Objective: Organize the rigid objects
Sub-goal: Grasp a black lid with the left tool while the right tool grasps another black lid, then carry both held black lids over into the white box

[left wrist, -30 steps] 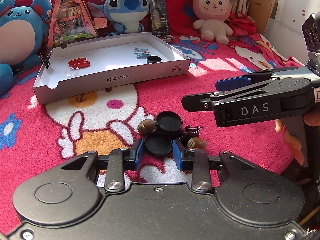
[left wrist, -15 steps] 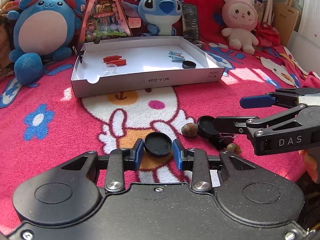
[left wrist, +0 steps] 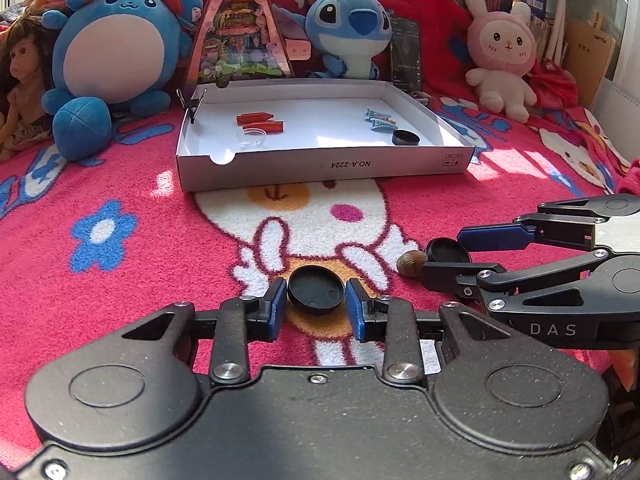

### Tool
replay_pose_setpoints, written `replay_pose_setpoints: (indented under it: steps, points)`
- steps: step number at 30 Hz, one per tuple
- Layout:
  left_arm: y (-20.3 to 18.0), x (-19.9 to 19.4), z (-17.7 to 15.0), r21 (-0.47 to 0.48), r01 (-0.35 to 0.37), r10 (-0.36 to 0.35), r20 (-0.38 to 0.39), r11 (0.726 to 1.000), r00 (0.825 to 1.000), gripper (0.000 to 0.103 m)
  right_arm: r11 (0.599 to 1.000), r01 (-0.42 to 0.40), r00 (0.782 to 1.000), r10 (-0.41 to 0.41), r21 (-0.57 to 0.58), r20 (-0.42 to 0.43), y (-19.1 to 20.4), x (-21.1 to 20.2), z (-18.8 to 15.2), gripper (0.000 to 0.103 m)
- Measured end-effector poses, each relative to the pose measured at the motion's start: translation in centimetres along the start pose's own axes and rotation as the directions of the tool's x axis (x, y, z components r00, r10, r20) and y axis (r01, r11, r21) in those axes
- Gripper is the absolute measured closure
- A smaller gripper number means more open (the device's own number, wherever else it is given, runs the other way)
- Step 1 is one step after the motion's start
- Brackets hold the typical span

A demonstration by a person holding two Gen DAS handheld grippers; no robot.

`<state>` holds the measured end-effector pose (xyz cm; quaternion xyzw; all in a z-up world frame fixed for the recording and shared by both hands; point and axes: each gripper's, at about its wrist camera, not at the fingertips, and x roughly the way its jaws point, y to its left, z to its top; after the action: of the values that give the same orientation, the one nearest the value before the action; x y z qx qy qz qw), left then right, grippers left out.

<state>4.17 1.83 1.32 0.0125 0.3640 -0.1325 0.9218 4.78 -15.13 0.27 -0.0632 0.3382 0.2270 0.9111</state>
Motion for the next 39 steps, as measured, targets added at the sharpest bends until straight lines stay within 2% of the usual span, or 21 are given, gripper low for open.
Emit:
replay_pose_setpoints:
  steps: [3, 8, 14, 16, 19, 32, 34, 36, 39]
  points:
    - [-0.2, -0.1, -0.2, 0.014, -0.011, 0.011, 0.013, 1.0, 1.0, 0.064, 1.0, 0.004, 1.0, -0.004, 0.009, -0.01, -0.1, 0.3, -0.1, 0.053]
    - [-0.3, -0.1, -0.4, 0.029, -0.02, 0.019, 0.028, 0.999, 0.999, 0.063, 1.0, 0.016, 1.0, -0.016, 0.019, -0.007, -0.2, 0.2, -0.1, 0.065]
    - [-0.4, 0.0, -0.5, 0.033, -0.019, 0.018, 0.028, 0.999, 0.999, 0.064, 0.999, 0.017, 1.0, -0.017, 0.034, 0.003, -0.3, 0.1, 0.0, 0.065]
    - [-0.5, 0.1, -0.5, 0.043, -0.027, 0.026, 0.028, 0.999, 0.999, 0.073, 0.999, 0.019, 1.0, -0.019, 0.038, 0.008, -0.4, 0.0, 0.1, 0.065]
    - [-0.6, 0.1, -0.5, 0.059, -0.028, 0.027, 0.027, 0.998, 0.999, 0.073, 0.999, 0.023, 1.0, -0.023, 0.048, 0.013, -0.7, -0.2, 0.4, 0.065]
    - [-0.1, 0.1, 0.5, 0.012, -0.018, 0.018, 0.029, 1.0, 0.999, 0.073, 0.996, 0.038, 0.999, -0.04, 0.079, 0.023, -1.7, -0.8, 0.5, 0.065]
    - [-0.1, 0.1, 0.5, 0.014, -0.019, 0.019, 0.028, 1.0, 0.999, 0.073, 0.996, 0.037, 0.999, -0.039, 0.078, 0.017, -1.8, -0.7, 0.5, 0.065]
    - [-0.1, 0.2, 0.5, 0.013, -0.019, 0.019, 0.023, 1.0, 1.0, 0.073, 0.997, 0.046, 0.999, -0.047, 0.07, 0.005, -1.8, -0.4, 0.3, 0.06]
    - [0.0, 0.4, 0.4, 0.003, -0.013, 0.013, 0.01, 1.0, 1.0, 0.073, 0.997, 0.044, 0.999, -0.043, 0.069, -0.014, -1.7, -0.1, -0.1, 0.061]
